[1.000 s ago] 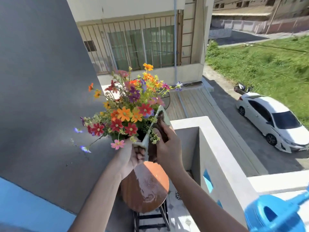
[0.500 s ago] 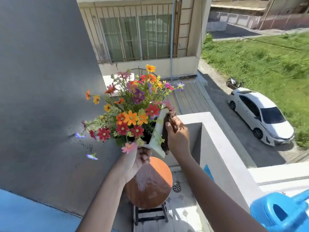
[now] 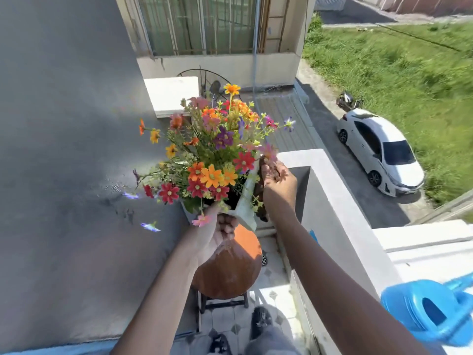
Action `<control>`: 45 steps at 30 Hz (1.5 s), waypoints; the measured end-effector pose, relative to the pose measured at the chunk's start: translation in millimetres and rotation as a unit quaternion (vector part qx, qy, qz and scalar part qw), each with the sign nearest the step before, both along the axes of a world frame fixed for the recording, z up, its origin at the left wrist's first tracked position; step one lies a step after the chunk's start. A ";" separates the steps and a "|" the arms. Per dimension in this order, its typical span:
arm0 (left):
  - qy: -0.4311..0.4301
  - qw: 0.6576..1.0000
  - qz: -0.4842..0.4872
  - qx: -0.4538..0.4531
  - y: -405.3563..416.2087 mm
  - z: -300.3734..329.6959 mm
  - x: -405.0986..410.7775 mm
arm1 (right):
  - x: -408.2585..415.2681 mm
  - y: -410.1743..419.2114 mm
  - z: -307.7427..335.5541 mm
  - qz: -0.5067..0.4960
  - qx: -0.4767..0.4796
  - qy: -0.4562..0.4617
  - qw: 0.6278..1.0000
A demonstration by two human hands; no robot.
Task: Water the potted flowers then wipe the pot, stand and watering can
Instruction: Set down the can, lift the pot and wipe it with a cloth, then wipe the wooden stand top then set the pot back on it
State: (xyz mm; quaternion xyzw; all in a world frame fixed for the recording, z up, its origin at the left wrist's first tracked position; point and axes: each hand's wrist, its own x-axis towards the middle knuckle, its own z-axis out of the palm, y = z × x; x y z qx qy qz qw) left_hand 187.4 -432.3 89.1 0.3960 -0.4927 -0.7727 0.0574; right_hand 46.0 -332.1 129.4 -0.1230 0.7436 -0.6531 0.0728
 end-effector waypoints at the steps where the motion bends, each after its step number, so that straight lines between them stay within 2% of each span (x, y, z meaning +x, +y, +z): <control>1: 0.001 1.000 0.000 0.014 -1.4 -3.7 -1.9 | -7.2 -0.8 -11.9 0.002 -0.001 -0.014 1.000; 5: 0.039 0.996 -0.008 0.078 4.7 2.2 -24.4 | -2.1 -0.5 -50.7 0.016 0.052 -0.051 0.997; 9: -0.003 0.996 0.052 0.073 -15.3 -27.0 -44.8 | 7.1 -3.3 -83.6 0.112 0.053 -0.115 0.986; 13: -0.017 0.993 0.097 0.072 -35.4 -41.6 -60.7 | -9.1 -12.9 -118.2 0.168 0.119 -0.142 0.968; 16: -0.008 0.987 0.135 0.081 -52.0 -52.5 -72.0 | -13.9 -17.8 -139.7 0.218 0.151 -0.117 0.957; 20: 0.011 0.984 0.159 0.078 -78.3 -63.2 -84.3 | -12.7 -22.7 -189.6 0.240 0.204 -0.149 0.937; 23: 0.036 0.983 0.169 0.060 -92.1 -78.3 -90.5 | 1.8 -26.3 -221.8 0.323 0.293 -0.091 0.895; 27: 0.040 0.988 0.148 0.009 -101.7 -99.8 -95.0 | 26.8 -36.8 -241.0 0.405 0.270 -0.063 0.871; 30: 0.033 0.987 0.154 0.020 -109.4 -106.5 -93.7 | 42.4 -46.6 -261.2 0.450 0.263 -0.047 0.852; 33: 0.031 0.986 0.161 0.021 -114.0 -114.0 -90.1 | 59.1 -47.0 -294.7 0.501 0.308 0.056 0.807; 37: 0.014 0.985 0.169 0.017 -114.4 -122.8 -84.0 | 77.6 -26.9 -331.1 0.498 0.405 0.219 0.735; 40: 0.000 0.985 0.170 0.014 -114.8 -124.8 -81.1 | 92.5 -15.7 -342.6 0.529 0.396 0.280 0.696; 43: 0.000 0.984 0.179 0.019 -113.2 -123.7 -81.4 | 101.0 -10.5 -352.2 0.563 0.389 0.305 0.662; 45: 0.003 0.983 0.182 0.023 -112.7 -120.0 -83.5 | 99.7 -12.1 -356.9 0.577 0.381 0.307 0.654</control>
